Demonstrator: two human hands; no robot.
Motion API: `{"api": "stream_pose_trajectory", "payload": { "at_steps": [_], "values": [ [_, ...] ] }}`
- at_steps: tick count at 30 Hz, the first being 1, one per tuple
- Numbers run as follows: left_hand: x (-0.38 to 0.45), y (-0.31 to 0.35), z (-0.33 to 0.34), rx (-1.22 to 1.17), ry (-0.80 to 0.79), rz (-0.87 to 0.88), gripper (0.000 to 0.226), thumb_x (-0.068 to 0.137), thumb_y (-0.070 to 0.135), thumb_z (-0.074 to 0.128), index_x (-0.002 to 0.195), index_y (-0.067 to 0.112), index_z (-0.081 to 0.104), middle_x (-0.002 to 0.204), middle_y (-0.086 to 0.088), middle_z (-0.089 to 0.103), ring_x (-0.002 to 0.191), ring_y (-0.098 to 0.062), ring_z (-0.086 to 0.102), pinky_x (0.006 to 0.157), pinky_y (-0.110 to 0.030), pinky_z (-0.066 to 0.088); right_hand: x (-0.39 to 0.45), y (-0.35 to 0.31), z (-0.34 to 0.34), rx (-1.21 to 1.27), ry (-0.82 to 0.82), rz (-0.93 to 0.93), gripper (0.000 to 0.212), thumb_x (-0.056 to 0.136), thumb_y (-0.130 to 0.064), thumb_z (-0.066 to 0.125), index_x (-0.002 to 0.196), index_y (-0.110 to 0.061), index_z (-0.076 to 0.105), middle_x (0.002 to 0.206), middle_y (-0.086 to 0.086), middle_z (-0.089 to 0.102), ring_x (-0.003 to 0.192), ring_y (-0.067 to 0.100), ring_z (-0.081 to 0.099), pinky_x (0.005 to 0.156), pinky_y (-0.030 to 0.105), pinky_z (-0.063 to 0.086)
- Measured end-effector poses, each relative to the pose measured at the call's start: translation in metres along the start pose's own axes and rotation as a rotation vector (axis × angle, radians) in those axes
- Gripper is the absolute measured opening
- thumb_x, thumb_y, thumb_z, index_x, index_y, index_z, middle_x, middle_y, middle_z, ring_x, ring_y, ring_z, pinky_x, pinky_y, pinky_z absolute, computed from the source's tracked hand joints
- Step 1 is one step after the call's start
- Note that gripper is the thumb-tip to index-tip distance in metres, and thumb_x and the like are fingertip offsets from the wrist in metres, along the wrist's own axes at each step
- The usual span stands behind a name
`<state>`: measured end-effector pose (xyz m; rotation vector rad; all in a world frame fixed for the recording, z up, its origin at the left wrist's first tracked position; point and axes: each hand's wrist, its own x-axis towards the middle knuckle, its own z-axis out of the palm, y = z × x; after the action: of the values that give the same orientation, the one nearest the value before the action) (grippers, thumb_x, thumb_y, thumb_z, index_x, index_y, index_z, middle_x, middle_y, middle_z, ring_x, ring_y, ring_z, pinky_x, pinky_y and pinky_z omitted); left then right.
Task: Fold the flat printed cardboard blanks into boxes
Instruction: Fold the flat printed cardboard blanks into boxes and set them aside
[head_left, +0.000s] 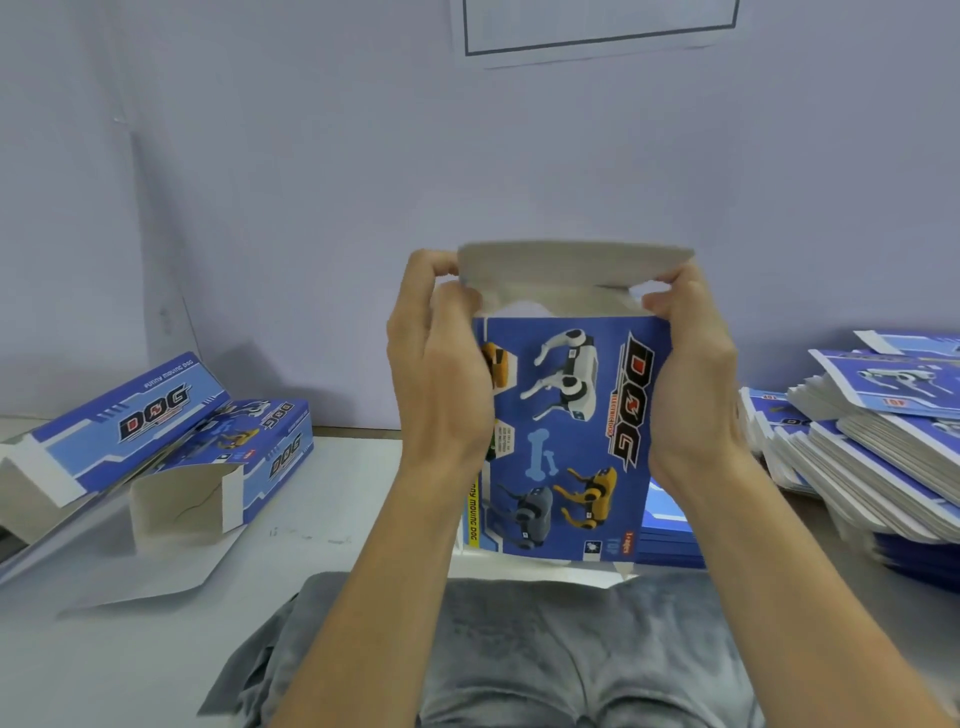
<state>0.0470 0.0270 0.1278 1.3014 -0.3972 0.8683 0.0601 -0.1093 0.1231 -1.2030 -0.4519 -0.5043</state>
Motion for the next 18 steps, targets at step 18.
{"api": "stream_pose_trajectory", "payload": {
  "at_steps": [18],
  "values": [
    [0.013,0.001,-0.012,-0.024,-0.140,-0.270,0.031,0.101,0.044,0.038,0.120,0.032,0.060,0.097,-0.008,0.068,0.081,-0.014,0.064,0.075,-0.033,0.052,0.007,-0.025,-0.019,-0.138,-0.038,-0.123,0.056,0.086,-0.037,0.063,0.140,-0.030,0.048,0.103,-0.009,0.073,0.095,0.018,0.069,0.086,0.033,0.055]
  ]
}}
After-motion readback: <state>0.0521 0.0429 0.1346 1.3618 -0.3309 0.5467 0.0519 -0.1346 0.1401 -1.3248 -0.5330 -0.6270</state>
